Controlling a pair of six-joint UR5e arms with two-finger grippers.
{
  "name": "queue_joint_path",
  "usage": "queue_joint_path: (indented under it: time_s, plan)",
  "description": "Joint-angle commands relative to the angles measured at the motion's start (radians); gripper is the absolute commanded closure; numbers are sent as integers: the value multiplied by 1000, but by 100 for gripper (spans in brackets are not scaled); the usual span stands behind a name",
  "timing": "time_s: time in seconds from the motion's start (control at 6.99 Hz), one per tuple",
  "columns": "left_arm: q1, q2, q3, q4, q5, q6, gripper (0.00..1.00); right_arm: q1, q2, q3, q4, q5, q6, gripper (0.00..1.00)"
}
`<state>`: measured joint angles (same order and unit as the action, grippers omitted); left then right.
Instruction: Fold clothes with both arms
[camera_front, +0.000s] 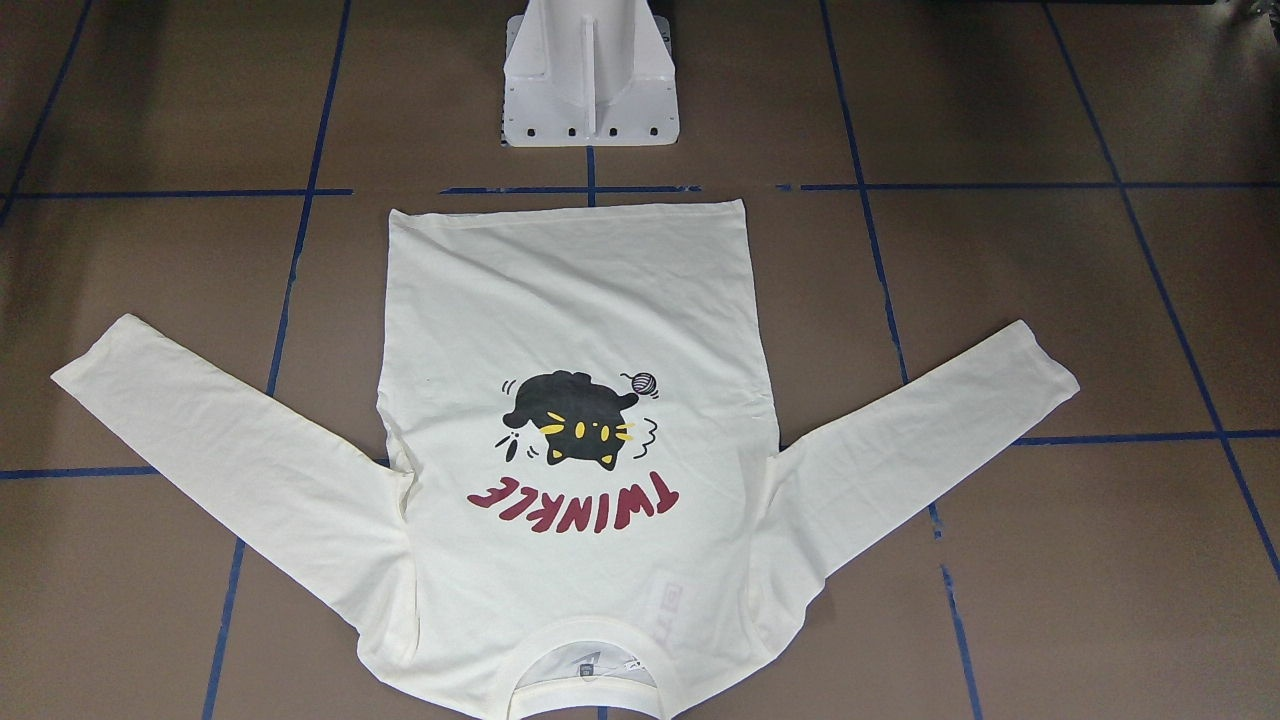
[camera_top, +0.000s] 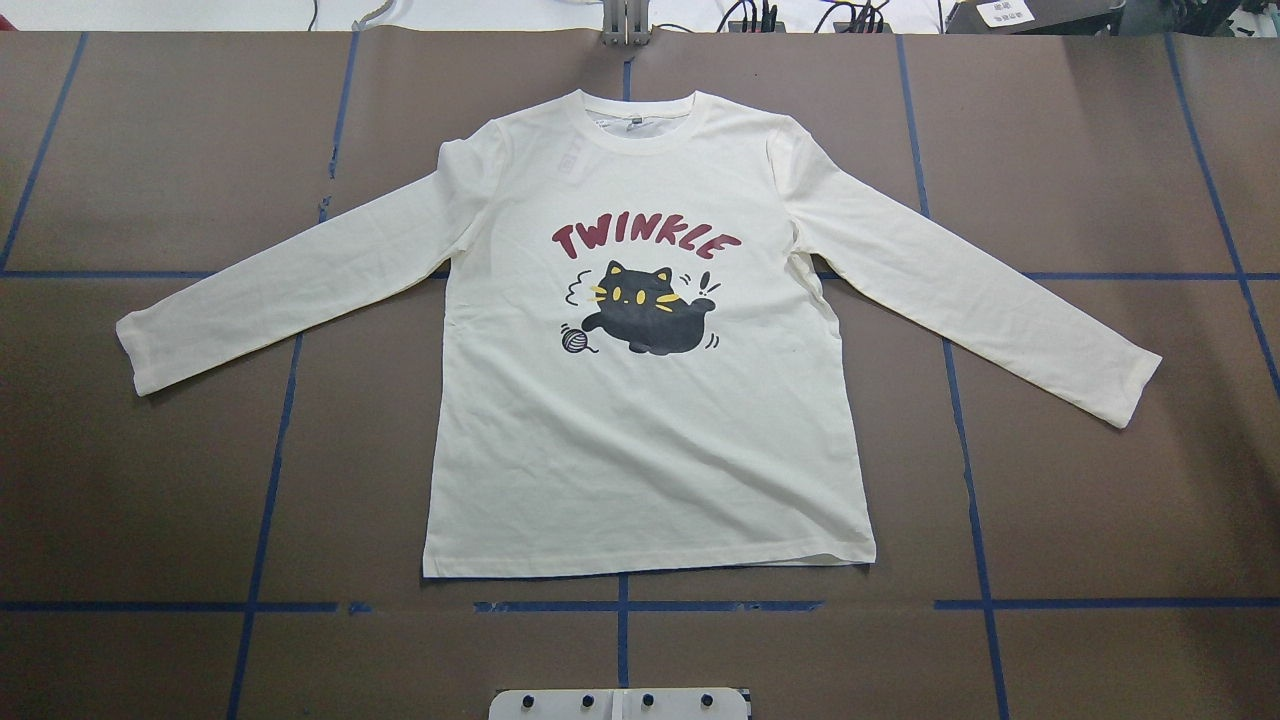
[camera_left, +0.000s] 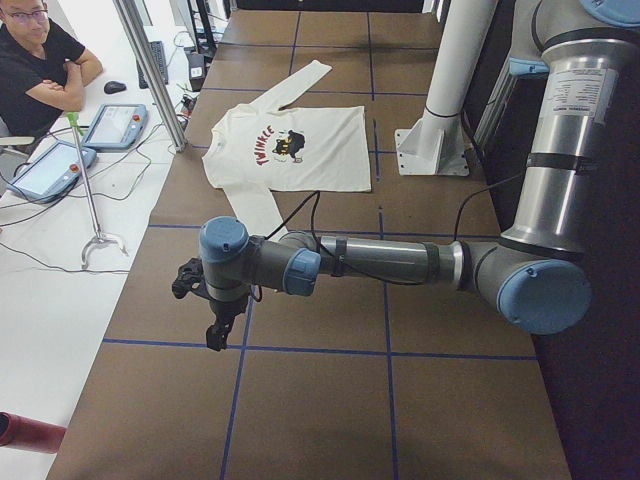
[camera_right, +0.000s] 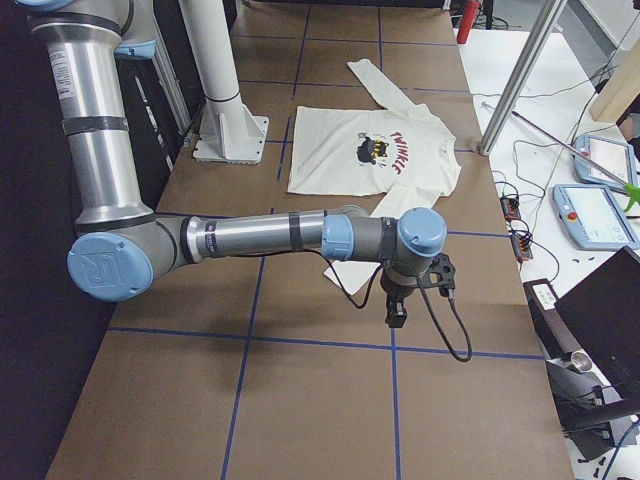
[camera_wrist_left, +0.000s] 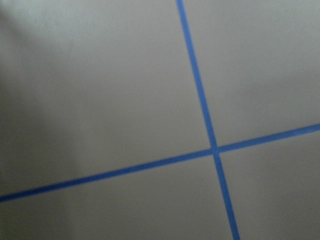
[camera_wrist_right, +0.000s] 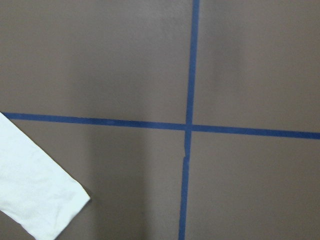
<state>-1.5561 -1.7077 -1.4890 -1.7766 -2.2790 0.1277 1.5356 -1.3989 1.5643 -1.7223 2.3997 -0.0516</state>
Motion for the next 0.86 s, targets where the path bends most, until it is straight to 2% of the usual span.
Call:
queue_joint_path:
  time_s: [0.0, 0.14, 0.29, 0.43, 0.57, 0.72]
  plan:
    - [5, 8, 1, -76, -111, -50, 0, -124, 9, 43, 62, 13, 234, 0]
    - [5, -1, -7, -78, -112, -65, 0, -196, -111, 118, 307, -3, 445, 0]
    - [5, 2, -1, -107, -112, -62, 0, -260, -191, 109, 571, -46, 614, 0]
    - [5, 6, 18, -168, -109, -78, 0, -363, -209, 97, 724, -156, 756, 0]
    - [5, 10, 35, -191, -109, -80, 0, -440, -230, 82, 748, -203, 797, 0]
    - [5, 10, 38, -193, -109, -80, 0, -459, -232, 80, 748, -218, 797, 0]
